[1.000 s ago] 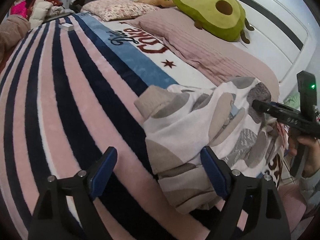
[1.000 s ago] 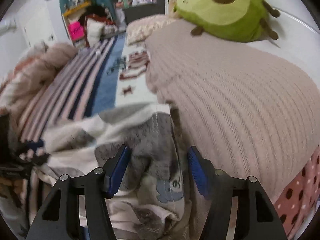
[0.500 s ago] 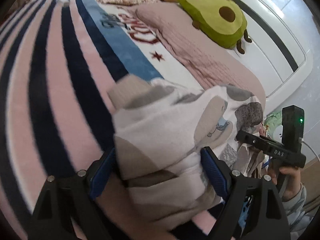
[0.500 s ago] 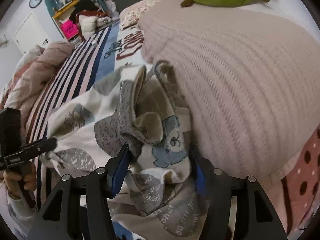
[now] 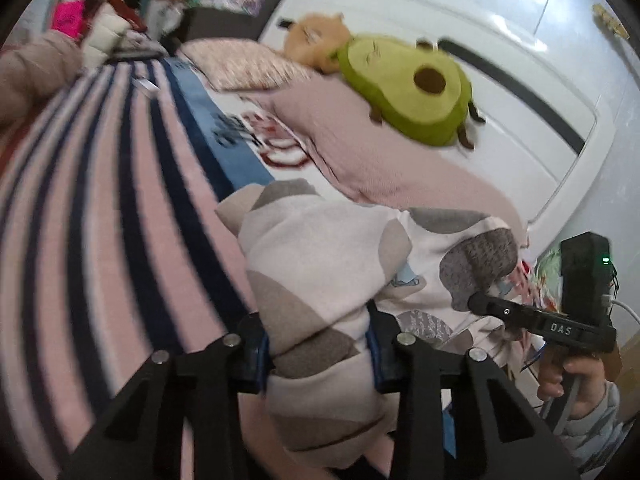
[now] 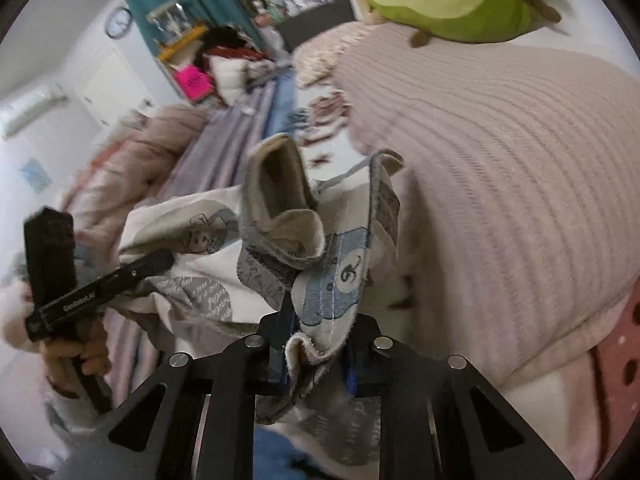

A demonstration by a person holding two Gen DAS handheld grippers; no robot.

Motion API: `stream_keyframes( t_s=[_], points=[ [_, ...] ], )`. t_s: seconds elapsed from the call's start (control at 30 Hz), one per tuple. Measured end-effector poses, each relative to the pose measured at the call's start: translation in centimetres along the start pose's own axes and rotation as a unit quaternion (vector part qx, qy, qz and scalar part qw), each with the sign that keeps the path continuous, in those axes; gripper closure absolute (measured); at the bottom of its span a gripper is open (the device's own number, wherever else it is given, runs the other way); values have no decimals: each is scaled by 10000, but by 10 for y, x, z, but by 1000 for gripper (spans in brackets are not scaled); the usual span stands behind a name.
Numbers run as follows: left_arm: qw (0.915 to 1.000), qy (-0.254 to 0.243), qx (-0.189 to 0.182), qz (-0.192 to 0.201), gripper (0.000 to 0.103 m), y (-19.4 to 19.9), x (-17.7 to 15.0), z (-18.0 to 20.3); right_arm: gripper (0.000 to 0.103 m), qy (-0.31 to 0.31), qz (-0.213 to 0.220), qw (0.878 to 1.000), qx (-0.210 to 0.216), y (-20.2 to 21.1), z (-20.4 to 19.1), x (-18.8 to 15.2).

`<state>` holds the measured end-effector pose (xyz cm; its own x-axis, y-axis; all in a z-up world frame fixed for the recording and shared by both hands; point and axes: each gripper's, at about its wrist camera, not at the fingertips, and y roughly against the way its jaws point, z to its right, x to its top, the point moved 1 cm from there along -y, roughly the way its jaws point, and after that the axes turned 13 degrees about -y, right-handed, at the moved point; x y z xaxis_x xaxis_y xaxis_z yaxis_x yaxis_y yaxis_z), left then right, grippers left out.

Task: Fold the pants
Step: 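Lift the folded pants with both tools and carry them toward the clothes pile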

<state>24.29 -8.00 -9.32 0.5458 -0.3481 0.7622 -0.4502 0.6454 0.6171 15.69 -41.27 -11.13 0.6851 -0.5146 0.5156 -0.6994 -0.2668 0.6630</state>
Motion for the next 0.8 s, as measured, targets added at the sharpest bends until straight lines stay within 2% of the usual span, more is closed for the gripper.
stream_keyframes(
  t_s=[0.1,0.17,0.23,0.3,0.4,0.47,0.57,0.63,0.7,0.8],
  points=[
    [9991,16,426,17,70,51,-18,0,89,81,-309,9970,700,7,-16,-12],
    [9976,105,680,-71,69,80,-36,-1,89,126,-687,9912,1124,4,-30,-25],
    [9954,259,892,-220,69,101,-58,-4,89,146,-985,9860,1334,0,-41,-36],
    [9923,395,1100,-421,67,110,-81,-6,88,324,-1271,9825,1321,-8,-52,-52],
    [9865,801,1187,-801,63,106,-124,-19,86,589,-1488,9830,903,-18,-56,-69],
    [9849,971,1150,-850,51,106,-139,-24,85,767,-1468,9843,615,-22,-54,-73],
    [9841,1193,1174,-589,42,118,-150,-33,71,705,-1333,9863,673,-20,-50,-66],
    [9831,1482,1035,-279,37,135,-155,-43,43,638,-1191,9865,921,-14,-52,-64],
    [9830,1587,891,-228,36,137,-157,-48,36,670,-1095,9862,1041,-13,-59,-61],
    [9832,1610,760,-409,36,122,-161,-49,35,737,-1192,9859,918,-27,-66,-62]
  ],
)
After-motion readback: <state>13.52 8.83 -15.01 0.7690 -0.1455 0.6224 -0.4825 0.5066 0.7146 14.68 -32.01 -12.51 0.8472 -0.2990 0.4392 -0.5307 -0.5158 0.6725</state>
